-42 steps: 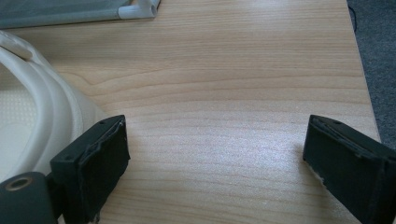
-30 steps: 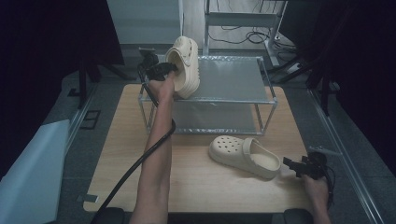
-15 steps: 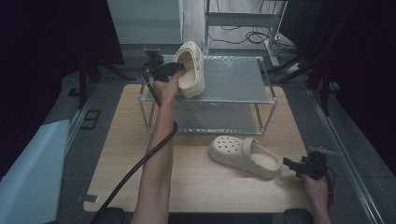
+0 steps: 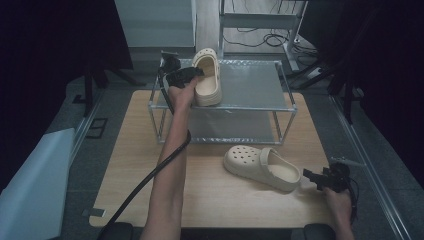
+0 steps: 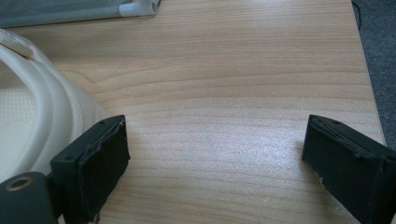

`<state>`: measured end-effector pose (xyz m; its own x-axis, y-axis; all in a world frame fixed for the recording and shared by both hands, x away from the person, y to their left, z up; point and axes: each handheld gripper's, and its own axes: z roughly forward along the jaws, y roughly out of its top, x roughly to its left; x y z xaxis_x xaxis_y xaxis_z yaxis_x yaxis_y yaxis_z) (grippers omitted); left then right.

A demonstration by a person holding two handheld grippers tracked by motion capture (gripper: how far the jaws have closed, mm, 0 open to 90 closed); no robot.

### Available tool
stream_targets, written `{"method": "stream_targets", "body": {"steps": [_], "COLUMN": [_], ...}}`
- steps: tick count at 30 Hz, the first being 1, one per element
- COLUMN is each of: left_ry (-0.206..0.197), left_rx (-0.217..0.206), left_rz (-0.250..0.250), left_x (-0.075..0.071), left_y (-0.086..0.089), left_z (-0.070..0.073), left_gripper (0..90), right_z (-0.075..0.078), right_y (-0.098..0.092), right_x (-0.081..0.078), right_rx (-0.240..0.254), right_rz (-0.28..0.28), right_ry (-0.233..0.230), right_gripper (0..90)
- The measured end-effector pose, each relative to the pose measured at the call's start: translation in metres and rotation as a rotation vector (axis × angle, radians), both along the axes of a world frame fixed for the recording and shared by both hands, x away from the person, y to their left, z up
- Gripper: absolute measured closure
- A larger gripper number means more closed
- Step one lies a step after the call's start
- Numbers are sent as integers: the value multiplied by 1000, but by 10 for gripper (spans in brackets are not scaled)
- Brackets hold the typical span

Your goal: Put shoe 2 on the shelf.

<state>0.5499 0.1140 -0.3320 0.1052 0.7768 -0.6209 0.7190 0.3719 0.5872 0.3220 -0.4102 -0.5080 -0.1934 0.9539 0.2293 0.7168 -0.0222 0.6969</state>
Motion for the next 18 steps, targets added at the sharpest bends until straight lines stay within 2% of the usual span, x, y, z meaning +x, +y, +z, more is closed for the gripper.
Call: {"method": "stream_targets", "body": {"steps": [2,3,4,6,7,11,18], "left_ry": [5,-13,-13,-23,-29,-48,-81], "left_rx": [7,2,2,16,-2,-26,-19], "left_rz": [-4,-35,-35,-40,-45,-60,-105], "left_x": [0,0,0,-1,-1,-5,-13], "left_y": [-1,-2,-2,-4,-3,2,7], "left_z": [0,0,0,2,2,3,7], "left_gripper": [328,290,267,263,256,241,188], "right_z": [0,0,0,0,0,0,0], "right_y": [0,0,0,1,1,1,2], "right_x": [0,0,0,0,0,0,0], "right_rx": [0,0,0,2,-2,-1,-4], "right_rz": [0,1,1,0,2,2,6], "right_ry": [0,0,0,0,3,2,-1], "right_gripper": [69,69,69,69,69,70,71]}}
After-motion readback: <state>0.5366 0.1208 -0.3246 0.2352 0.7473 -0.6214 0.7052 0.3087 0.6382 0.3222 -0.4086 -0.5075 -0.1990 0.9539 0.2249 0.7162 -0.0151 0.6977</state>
